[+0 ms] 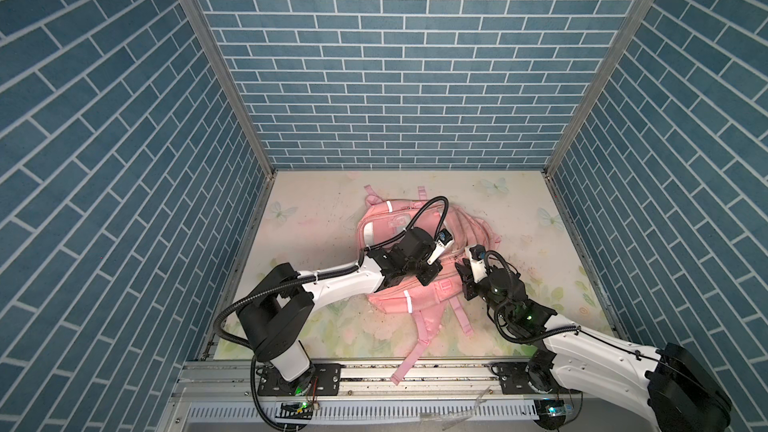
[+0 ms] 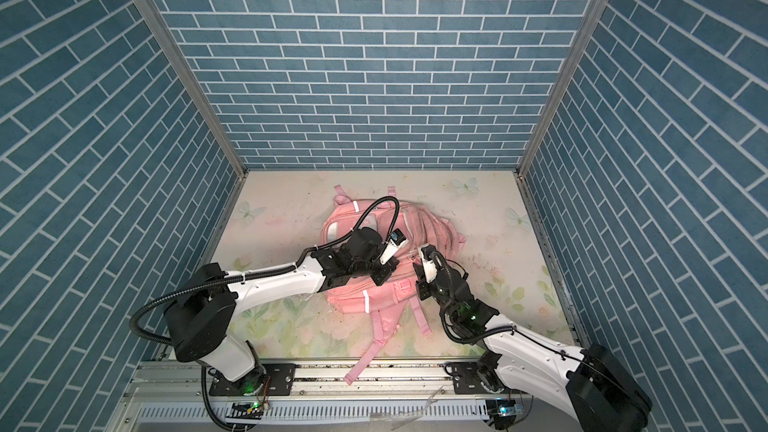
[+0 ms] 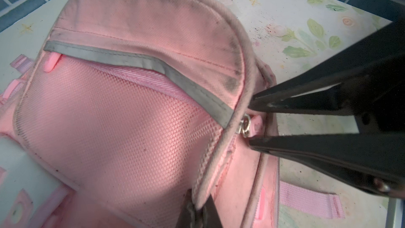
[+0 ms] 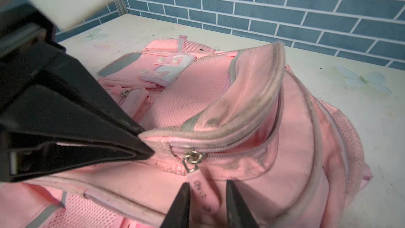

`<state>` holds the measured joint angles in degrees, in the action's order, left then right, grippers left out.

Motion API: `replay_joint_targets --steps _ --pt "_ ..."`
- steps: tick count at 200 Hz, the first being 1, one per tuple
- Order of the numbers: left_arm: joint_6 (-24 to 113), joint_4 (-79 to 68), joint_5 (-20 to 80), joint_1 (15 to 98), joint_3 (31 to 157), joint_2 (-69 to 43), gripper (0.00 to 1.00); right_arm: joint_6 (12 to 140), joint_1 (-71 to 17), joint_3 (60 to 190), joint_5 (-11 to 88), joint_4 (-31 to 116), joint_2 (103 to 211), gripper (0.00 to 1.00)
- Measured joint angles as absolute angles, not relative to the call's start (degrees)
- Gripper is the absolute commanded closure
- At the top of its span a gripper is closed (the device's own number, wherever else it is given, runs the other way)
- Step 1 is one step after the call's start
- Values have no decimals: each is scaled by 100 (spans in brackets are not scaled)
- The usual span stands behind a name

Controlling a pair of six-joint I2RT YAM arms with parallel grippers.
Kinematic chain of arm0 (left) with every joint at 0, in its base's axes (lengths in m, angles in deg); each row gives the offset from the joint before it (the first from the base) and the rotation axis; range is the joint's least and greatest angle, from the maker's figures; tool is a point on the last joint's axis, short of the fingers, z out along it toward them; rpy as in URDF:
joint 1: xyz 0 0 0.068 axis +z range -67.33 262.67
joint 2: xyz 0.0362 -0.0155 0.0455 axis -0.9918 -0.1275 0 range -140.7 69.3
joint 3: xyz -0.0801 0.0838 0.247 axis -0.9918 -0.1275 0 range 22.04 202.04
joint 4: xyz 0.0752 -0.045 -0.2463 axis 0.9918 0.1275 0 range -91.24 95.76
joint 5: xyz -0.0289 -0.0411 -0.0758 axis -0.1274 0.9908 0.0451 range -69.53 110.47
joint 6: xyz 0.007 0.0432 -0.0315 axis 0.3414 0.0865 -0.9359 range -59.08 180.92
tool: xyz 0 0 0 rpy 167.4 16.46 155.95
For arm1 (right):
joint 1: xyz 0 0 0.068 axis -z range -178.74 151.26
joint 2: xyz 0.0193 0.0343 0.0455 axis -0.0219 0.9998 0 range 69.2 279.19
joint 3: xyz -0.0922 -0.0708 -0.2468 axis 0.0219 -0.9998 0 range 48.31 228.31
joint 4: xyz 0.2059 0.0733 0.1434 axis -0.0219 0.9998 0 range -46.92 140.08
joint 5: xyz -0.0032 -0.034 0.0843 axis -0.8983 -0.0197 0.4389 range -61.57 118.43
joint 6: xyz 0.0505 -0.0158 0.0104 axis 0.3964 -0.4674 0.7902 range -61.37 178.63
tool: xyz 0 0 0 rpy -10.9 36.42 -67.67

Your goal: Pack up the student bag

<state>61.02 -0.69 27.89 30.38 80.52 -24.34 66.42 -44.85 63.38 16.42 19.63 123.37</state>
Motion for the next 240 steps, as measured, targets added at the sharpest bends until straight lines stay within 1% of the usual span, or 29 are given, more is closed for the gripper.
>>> replay_joint_targets --steps 37,62,85,111,168,200,240 --pt "5728 -12 2833 3082 8142 -2434 100 6094 -4747 6311 1294 1786 12365 58" --pt "5401 6 2898 3101 8223 -2434 100 5591 -5101 6005 837 1222 12365 58" --pt "5086 -18 2953 3101 8227 -2434 100 5224 -5246 5780 503 709 12361 59" --pt "4697 -18 3034 3106 8299 -2445 100 4909 -5248 5542 267 230 12252 60" --pt "4043 -47 3235 3106 8513 -2640 100 4445 -5248 5463 306 -273 12090 60" --pt "3674 -156 3278 3106 8513 -2662 100 4312 -5178 5487 216 -450 12376 62" --pt "3029 -482 3327 3106 8513 -2738 100 4327 -4850 5522 146 -777 12813 65"
